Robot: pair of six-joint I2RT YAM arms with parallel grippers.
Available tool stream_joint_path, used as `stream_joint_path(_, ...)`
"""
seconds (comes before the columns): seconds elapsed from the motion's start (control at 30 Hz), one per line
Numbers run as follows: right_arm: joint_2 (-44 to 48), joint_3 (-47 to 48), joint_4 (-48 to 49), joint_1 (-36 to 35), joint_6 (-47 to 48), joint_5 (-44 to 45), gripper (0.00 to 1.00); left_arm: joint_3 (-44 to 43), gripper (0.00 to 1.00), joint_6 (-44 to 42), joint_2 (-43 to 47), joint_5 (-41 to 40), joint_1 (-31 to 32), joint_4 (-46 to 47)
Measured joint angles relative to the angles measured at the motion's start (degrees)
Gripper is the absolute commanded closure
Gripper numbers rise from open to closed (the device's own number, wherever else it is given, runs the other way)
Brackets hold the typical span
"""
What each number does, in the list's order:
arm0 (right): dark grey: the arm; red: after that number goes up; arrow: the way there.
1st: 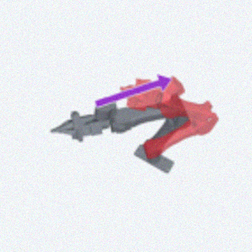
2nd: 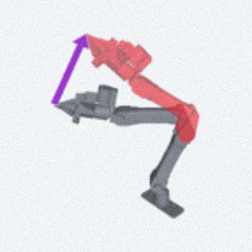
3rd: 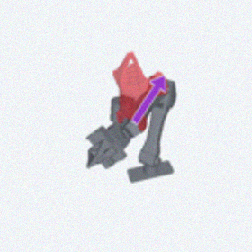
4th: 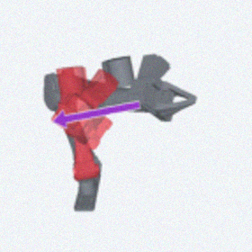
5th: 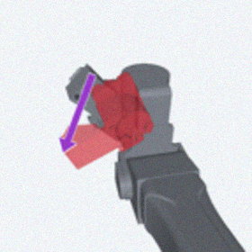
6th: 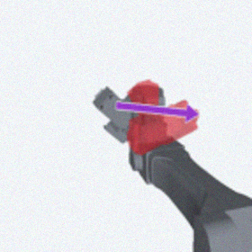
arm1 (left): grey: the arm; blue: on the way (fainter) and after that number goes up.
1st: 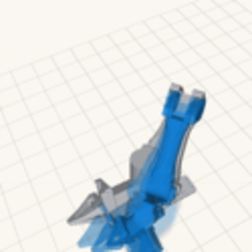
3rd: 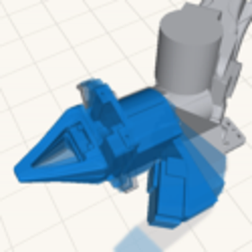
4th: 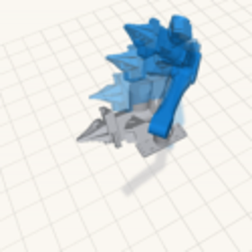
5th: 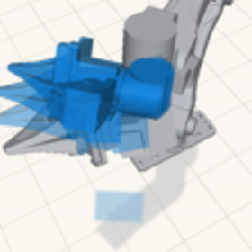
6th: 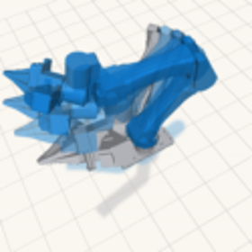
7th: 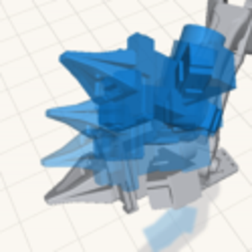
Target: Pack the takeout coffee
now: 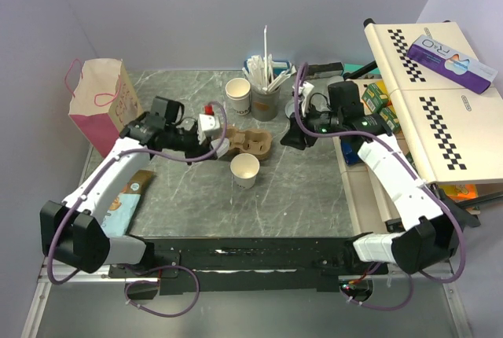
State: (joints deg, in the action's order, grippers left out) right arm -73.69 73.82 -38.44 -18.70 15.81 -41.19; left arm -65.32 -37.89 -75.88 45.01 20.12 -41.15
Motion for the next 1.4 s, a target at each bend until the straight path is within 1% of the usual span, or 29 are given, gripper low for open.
stream_joint_path(0.07, -1.51, -0.02, 0.35, 0.0, -0.98, -2.51, 0.55, -2.32, 0.99, 2.54, -0.02, 4.13, -0.44, -0.66)
stream_joint_path(0.2, -4.42, -0.83, 2.01, 0.0, -3.3, -7.76, 0.54, -5.57, 0.99, 11.06, -3.17, 13.64, -0.55, 0.63)
stream_joint_path(0.3, -6.49, -1.25, 2.82, 0.0, -4.94, -11.23, 0.53, -5.97, 0.99, 20.94, -7.13, 20.41, -0.52, 6.12)
stream_joint_path(0.4, -7.5, -2.71, 5.16, 0.0, -7.17, -13.99, 0.53, -0.76, 0.99, 36.15, -9.03, 25.86, -0.61, 18.32)
stream_joint_path(0.5, -8.2, -4.31, 8.0, 0.0, -9.84, -16.33, 0.51, 4.46, 0.99, 50.34, -10.12, 29.55, -0.7, 30.4)
stream_joint_path(0.57, -8.7, -5.62, 10.47, 0.0, -11.67, -17.66, 0.5, 7.72, 0.99, 61.11, -11.08, 31.06, -0.7, 40.06)
stream_joint_path(0.63, -9.31, -7.23, 12.66, 0.0, -13.46, -18.69, 0.48, 12.31, 0.99, 73.16, -12.0, 31.67, -0.72, 52.78)
stream_joint_path(0.7, -9.9, -8.24, 13.73, 0.0, -14.86, -19.12, 0.47, 16.28, 0.99, 85.31, -13.99, 31.61, -0.87, 67.8)
stream_joint_path(0.77, -10.6, -8.72, 14.45, 0.0, -16.02, -19.39, 0.45, 18.88, 0.99, 95.45, -16.7, 31.21, -1.22, 78.99)
stream_joint_path(0.9, -11.04, -8.96, 16.63, 0.0, -17.99, -19.5, 0.43, 19.45, 0.99, 108.24, -21.79, 29.99, -2.56, 91.95)
stream_joint_path(0.97, -11.06, -9.49, 17.92, 0.0, -18.93, -19.5, 0.41, 19.43, 0.99, 113.02, -23.78, 29.24, -3.17, 97.39)
stream_joint_path(1.03, -11.32, -10.25, 18.53, -0.02, -19.63, -19.41, 0.34, 19.28, 0.99, 116.74, -25.53, 28.52, -3.58, 101.2)
stream_joint_path(1.07, -11.61, -10.49, 18.6, -0.07, -19.82, -19.28, 0.33, 19.21, 0.99, 118.14, -26.18, 28.28, -3.65, 102.47)
stream_joint_path(1.1, -12.04, -10.58, 18.58, -0.11, -20.02, -19.02, 0.25, 19.17, 0.99, 119.05, -26.69, 28.13, -3.65, 103.38)
stream_joint_path(1.13, -12.61, -10.58, 18.67, -0.22, -20.04, -18.64, 0.0, 19.12, 0.99, 119.99, -27.1, 28.06, -3.63, 104.17)
stream_joint_path(1.23, -14.1, -10.75, 19.52, -0.55, -20.79, -17.4, 0.0, 19.12, 0.99, 121.63, -27.47, 27.67, -3.65, 105.15)
stream_joint_path(1.4, -16.06, -11.3, 21.53, -1.51, -21.79, -14.93, 0.0, 19.12, 0.99, 121.85, -27.91, 27.54, -3.74, 105.53)
